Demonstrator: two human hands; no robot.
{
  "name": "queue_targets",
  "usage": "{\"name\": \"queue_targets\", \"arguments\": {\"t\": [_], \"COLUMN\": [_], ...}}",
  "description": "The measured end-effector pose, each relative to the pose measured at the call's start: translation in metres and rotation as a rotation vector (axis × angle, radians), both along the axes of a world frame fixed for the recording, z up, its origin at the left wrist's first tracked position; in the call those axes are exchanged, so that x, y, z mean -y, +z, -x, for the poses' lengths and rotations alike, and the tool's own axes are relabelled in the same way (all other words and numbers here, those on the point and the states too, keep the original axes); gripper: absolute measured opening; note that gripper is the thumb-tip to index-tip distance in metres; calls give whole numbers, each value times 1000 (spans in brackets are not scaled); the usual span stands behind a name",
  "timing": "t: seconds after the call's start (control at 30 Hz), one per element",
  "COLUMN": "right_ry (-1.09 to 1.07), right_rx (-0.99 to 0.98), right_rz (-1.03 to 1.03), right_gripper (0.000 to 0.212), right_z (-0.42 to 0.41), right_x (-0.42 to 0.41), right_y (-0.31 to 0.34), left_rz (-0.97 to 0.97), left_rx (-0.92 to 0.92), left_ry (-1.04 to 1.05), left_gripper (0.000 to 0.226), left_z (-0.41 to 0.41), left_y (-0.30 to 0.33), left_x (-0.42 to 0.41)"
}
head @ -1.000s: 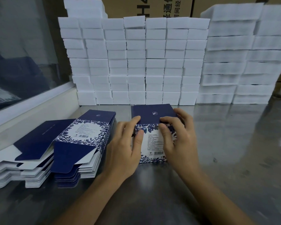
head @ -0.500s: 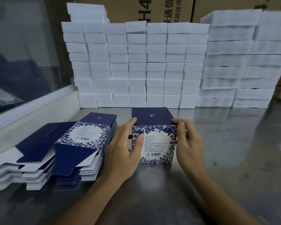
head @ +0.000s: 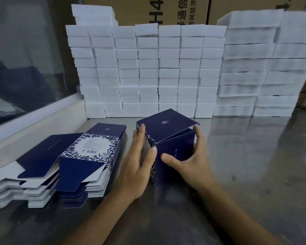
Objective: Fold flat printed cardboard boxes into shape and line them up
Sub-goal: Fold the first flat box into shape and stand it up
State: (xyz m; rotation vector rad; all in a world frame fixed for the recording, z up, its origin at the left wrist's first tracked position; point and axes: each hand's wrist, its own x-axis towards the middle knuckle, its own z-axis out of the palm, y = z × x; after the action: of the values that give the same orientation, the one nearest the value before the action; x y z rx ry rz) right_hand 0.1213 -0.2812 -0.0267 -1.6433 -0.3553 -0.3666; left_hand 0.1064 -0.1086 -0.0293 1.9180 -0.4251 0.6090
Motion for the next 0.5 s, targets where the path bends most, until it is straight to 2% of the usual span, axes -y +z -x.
{"name": "queue_targets", "arguments": {"t": [0.1,0.2,0.27,0.33,0.5], "right_ry": [-41,-25,3,24,29], "right_rx": [7,-18,-35,-46,-43], "right_rz": [7,41,26,-10,47], "right_gripper": [114,109,85,66,58], "right_z": [3,2,1,0,-3], "right_x": [-1,6,6,5,5], "right_y": [3,5,5,4,0], "left_rz": [61,61,82,89,48], "left_rx": [-32,4,9,13,40], "left_ry": [15,208,268,293,240], "left_gripper": [74,46,30,43,60], "left_z": [-2,-4,-7,-8,-8], "left_y": [1,2,0,-2,0], "left_x": [-3,-7,-11,-14,-12]}}
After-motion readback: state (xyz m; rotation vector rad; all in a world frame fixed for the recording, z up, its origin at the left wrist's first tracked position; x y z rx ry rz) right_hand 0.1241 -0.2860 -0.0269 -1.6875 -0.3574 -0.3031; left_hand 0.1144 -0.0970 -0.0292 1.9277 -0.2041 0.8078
